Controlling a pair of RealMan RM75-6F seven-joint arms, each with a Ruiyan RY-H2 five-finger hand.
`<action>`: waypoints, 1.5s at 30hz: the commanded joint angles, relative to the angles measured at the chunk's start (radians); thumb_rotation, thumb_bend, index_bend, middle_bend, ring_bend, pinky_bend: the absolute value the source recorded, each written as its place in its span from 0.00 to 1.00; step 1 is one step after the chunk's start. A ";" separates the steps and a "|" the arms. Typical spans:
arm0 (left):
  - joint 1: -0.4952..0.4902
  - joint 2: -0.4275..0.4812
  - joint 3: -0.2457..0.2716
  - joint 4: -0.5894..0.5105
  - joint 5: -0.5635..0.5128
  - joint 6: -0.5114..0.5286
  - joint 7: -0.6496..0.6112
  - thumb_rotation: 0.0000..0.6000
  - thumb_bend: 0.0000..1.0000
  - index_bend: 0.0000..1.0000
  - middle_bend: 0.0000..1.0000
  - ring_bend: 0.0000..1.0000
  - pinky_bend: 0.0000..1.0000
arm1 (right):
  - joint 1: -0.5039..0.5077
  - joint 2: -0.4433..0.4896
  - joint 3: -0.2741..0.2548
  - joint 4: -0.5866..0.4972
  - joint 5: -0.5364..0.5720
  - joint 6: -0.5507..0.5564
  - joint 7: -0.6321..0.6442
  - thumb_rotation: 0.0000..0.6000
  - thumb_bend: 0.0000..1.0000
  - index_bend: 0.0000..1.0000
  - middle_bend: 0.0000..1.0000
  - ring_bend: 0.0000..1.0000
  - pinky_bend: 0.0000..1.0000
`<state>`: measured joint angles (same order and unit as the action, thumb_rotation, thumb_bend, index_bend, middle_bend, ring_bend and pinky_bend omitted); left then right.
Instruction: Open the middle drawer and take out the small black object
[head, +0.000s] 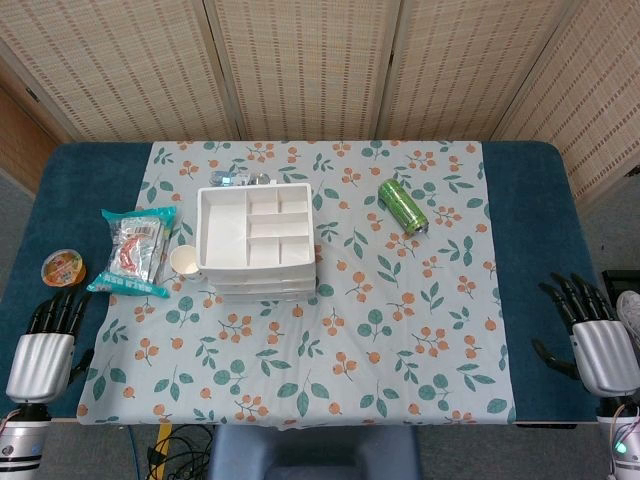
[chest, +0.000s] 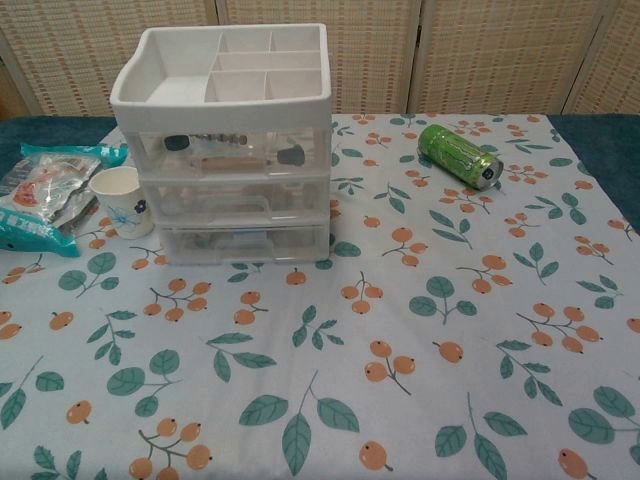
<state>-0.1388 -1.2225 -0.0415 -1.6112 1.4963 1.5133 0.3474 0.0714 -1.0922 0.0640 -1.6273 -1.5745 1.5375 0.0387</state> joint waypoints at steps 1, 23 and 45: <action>-0.004 -0.013 -0.006 0.018 0.028 0.016 -0.070 1.00 0.28 0.00 0.00 0.01 0.13 | 0.001 -0.001 0.003 0.001 0.001 0.002 -0.001 1.00 0.29 0.12 0.08 0.04 0.07; -0.181 -0.108 0.057 0.037 0.188 -0.193 -0.856 1.00 0.28 0.30 0.82 0.86 1.00 | -0.001 0.014 0.029 -0.001 0.029 0.023 -0.020 1.00 0.29 0.12 0.08 0.04 0.07; -0.380 -0.319 0.046 0.141 0.089 -0.502 -0.990 1.00 0.36 0.00 0.87 0.93 1.00 | 0.010 0.018 0.045 -0.023 0.054 0.007 -0.051 1.00 0.29 0.12 0.08 0.04 0.07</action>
<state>-0.5125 -1.5348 0.0099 -1.4771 1.5925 1.0172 -0.6372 0.0812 -1.0740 0.1088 -1.6498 -1.5204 1.5448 -0.0127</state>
